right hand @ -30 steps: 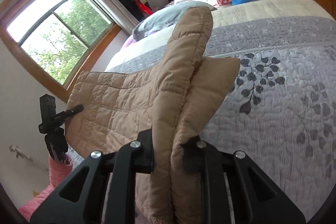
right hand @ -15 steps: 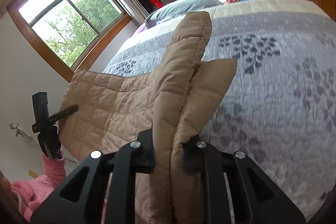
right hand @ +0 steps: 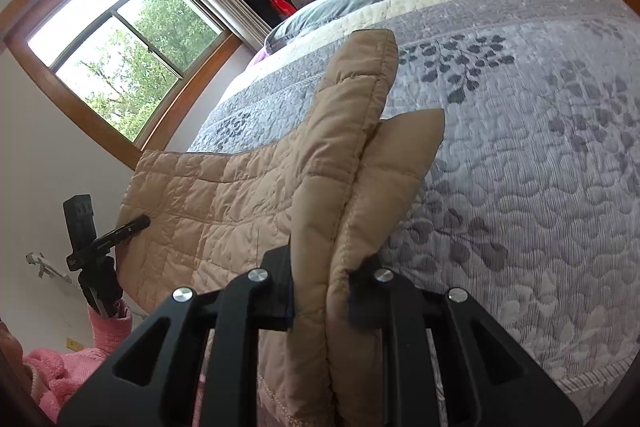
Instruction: Fold large clothes
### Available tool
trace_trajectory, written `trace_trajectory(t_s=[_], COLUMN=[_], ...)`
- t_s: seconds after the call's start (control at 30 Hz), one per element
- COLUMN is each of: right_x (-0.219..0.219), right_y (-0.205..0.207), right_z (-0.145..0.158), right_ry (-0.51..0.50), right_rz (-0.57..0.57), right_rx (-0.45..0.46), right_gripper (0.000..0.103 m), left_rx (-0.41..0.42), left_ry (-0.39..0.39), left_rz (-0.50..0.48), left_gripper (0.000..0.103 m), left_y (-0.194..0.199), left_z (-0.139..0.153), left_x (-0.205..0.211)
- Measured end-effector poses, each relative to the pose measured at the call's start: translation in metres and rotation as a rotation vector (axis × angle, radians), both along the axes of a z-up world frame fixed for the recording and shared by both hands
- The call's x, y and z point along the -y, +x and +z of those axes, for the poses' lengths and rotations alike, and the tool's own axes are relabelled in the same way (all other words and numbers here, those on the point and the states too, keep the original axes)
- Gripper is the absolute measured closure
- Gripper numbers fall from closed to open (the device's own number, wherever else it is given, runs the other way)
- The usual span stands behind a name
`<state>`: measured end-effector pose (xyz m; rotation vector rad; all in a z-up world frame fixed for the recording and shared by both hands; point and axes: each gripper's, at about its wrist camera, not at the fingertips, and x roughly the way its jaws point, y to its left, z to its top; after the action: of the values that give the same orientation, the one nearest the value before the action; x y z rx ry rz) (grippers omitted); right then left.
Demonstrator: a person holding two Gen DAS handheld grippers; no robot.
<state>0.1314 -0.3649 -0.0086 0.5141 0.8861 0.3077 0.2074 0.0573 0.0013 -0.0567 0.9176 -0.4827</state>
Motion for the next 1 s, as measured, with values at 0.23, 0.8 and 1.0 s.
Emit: trace_trajectory(t_s=[0.23, 0.8, 1.0], right_x=[-0.008, -0.002, -0.006], right_y=[0.025, 0.026, 0.016], right_z=[-0.017, -0.105, -0.084], right_ry=[-0.007, -0.02, -0.138], right_rz=[0.016, -0.071, -0.119], right_rx=[-0.037, -0.172, -0.154], right_gripper=[0.086, 0.071, 0.06], left_rx=[0.007, 0.004, 0.065], left_ry=[0.007, 0.219, 0.31], left_rz=[0.034, 0.087, 0.141], left_gripper=[0.086, 0.059, 0.055], left_y=[0.02, 0.033, 0.019], left_z=[-0.006, -0.108, -0.087], left_x=[-0.014, -0.014, -0.007])
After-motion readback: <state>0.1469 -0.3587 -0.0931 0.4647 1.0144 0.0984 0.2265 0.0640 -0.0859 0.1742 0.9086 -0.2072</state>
